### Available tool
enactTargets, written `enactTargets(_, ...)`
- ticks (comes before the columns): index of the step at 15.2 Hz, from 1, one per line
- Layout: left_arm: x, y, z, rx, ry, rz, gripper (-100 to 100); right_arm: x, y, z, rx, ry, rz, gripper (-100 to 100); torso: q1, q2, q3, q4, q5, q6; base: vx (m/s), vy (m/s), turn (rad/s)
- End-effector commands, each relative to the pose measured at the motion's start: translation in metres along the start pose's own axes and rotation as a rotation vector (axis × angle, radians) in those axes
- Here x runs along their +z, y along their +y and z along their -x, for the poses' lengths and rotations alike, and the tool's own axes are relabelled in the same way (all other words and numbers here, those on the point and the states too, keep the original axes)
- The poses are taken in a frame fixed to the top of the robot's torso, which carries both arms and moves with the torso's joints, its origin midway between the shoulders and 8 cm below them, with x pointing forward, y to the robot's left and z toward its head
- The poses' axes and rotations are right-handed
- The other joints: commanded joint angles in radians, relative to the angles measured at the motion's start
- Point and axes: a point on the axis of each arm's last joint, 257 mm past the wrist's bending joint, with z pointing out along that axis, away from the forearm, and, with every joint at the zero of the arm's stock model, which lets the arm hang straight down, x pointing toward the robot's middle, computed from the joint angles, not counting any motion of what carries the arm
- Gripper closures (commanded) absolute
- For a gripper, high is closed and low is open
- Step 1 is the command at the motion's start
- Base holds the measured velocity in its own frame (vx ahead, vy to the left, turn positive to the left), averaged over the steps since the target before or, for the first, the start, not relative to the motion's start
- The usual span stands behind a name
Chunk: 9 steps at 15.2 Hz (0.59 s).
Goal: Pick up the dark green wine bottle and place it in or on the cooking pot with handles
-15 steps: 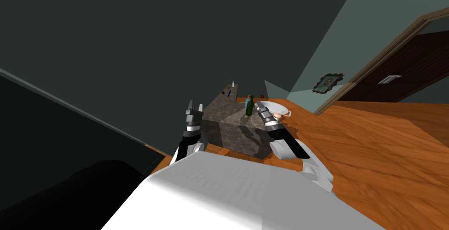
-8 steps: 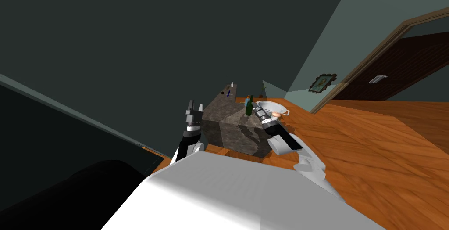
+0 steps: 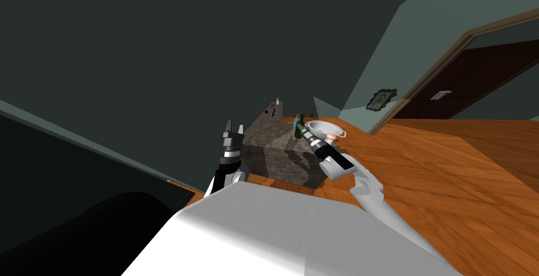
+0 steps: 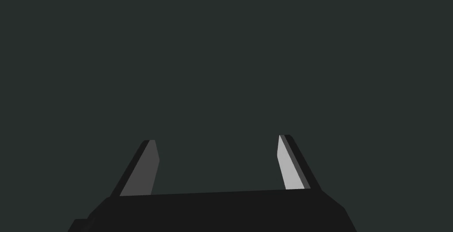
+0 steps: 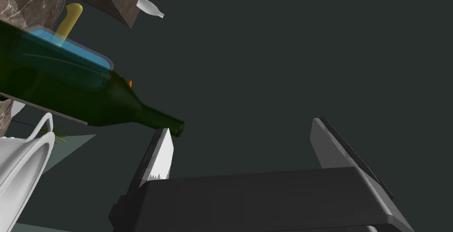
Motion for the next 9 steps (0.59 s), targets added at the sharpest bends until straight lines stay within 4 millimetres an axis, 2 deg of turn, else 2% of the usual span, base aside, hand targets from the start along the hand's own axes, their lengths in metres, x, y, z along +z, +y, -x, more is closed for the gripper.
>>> enactTargets(1,0.000,0.000,0.000,0.000,0.000,0.000,0,0.005,-0.010,-0.005,-0.026,0.031,-0.038,-100,0.000,0.000,0.000,0.000,0.000,0.000,0.006,0.038,-0.047)
enactTargets(2,0.000,0.000,0.000,0.000,0.000,0.000,0,0.011,-0.011,-0.008,-0.063,0.059,-0.048,-100,0.000,0.000,0.000,0.000,0.000,0.000,0.015,0.054,-0.056)
enactTargets(9,0.000,0.000,0.000,0.000,0.000,0.000,0,0.018,-0.037,-0.014,-0.147,0.132,-0.152,-100,0.000,-0.001,-0.001,0.000,0.000,0.000,0.020,0.035,-0.034)
